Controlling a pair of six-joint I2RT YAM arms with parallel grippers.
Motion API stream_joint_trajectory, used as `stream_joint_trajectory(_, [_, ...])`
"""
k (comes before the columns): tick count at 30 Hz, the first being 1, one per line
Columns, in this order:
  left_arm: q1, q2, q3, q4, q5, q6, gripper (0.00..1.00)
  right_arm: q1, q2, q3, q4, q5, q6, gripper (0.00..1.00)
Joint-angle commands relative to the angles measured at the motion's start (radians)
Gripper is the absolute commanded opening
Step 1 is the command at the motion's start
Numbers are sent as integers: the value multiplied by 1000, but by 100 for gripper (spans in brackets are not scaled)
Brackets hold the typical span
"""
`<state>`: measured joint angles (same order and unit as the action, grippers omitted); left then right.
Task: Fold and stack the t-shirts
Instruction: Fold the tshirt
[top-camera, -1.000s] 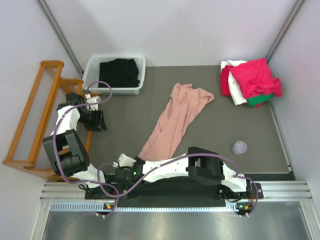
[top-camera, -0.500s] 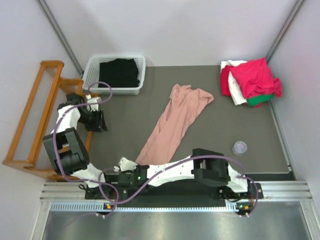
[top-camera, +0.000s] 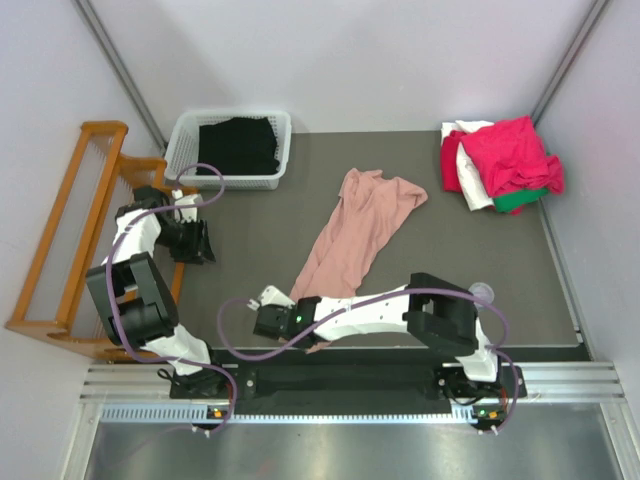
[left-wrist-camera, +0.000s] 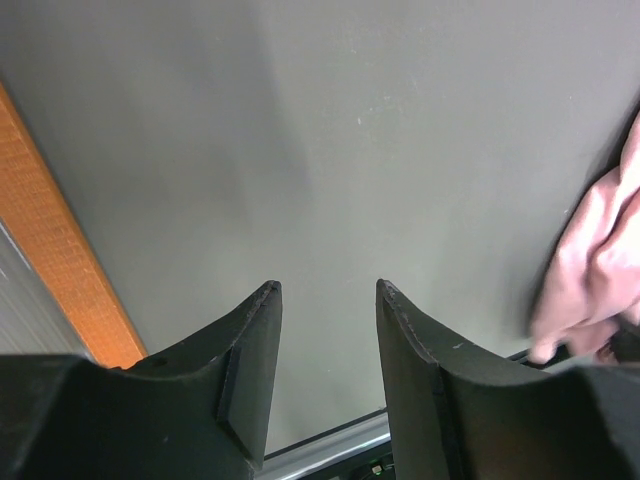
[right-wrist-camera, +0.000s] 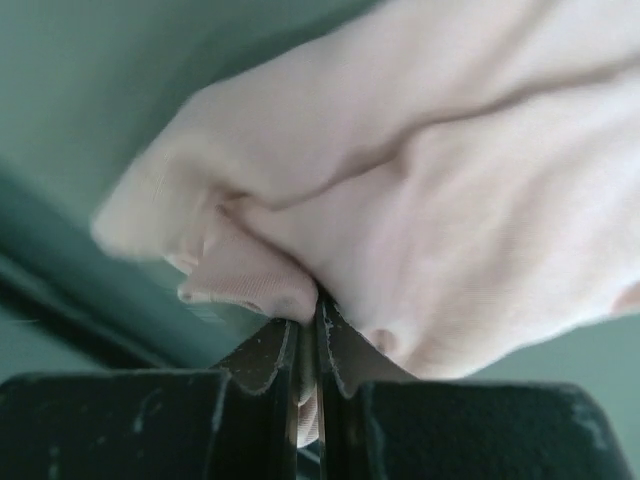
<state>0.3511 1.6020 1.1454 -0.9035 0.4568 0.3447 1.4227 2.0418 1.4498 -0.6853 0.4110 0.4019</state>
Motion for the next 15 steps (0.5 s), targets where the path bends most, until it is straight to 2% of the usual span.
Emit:
stream_joint_trajectory(1, [3,10,56,-24,29,25,48,-30,-74,-55,-164,2,-55,1])
stream_joint_trajectory(8, [3,30,96,-38,57,14,48,27,-143,20,-238,-100,-67,2])
stream_joint_trajectory(15, [5,42,100,-37,65,11,48,110,-138,133,-302,-120,-41,2])
